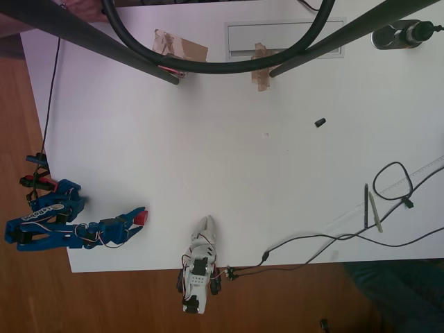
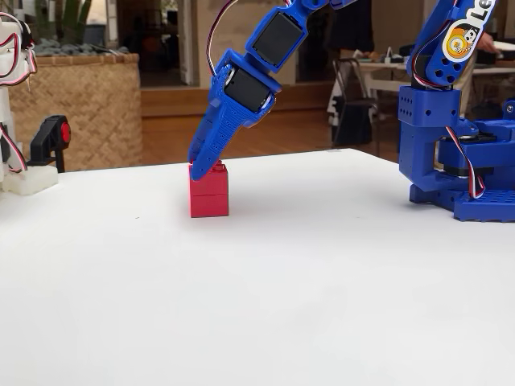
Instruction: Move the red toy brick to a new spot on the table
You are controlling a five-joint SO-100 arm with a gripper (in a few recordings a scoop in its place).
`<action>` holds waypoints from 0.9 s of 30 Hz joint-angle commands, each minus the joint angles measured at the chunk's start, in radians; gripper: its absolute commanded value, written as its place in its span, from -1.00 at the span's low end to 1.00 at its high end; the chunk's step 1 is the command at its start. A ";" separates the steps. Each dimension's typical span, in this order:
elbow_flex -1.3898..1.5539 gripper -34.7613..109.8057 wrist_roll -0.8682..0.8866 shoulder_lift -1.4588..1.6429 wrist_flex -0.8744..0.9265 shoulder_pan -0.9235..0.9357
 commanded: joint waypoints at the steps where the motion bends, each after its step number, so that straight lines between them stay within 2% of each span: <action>1: -0.003 -0.06 -0.006 -0.011 -0.049 0.008; 9: 0.011 -0.10 -0.012 -0.077 -0.100 0.031; 15: 0.011 -0.39 0.040 -0.097 -0.127 0.035; 22: -0.011 -0.43 0.054 -0.078 -0.075 0.014; 27: -0.167 -0.43 0.123 -0.112 0.009 -0.051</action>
